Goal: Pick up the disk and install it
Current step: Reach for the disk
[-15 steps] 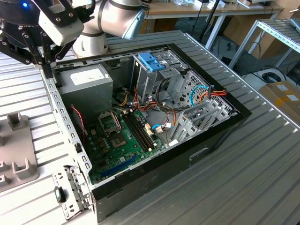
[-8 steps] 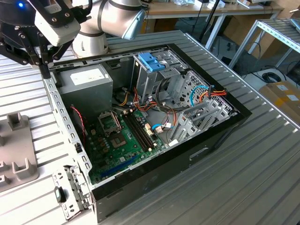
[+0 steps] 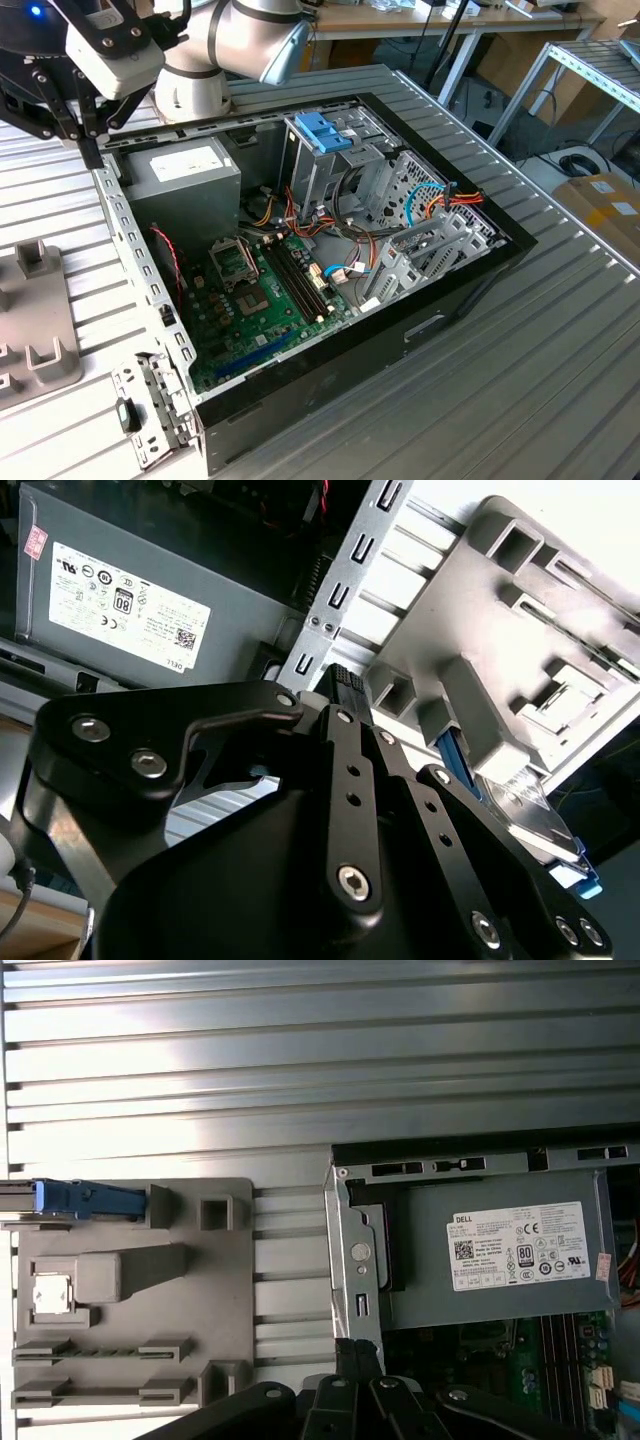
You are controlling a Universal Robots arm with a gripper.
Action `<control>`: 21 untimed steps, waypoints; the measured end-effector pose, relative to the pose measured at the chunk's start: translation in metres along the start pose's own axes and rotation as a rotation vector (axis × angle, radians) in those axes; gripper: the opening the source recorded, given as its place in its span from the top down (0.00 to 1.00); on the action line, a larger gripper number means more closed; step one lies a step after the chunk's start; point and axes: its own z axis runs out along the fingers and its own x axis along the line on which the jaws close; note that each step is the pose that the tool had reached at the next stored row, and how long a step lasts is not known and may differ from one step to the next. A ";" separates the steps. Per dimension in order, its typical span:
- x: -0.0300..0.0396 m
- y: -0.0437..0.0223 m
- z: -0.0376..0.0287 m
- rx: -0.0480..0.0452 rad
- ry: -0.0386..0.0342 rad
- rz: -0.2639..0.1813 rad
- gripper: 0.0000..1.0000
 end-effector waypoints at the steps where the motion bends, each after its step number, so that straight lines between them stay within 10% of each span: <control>1: 0.0006 0.0000 0.0000 0.0000 0.0000 0.000 0.90; 21: 0.0155 -0.0012 -0.0005 0.0001 0.0000 0.000 0.90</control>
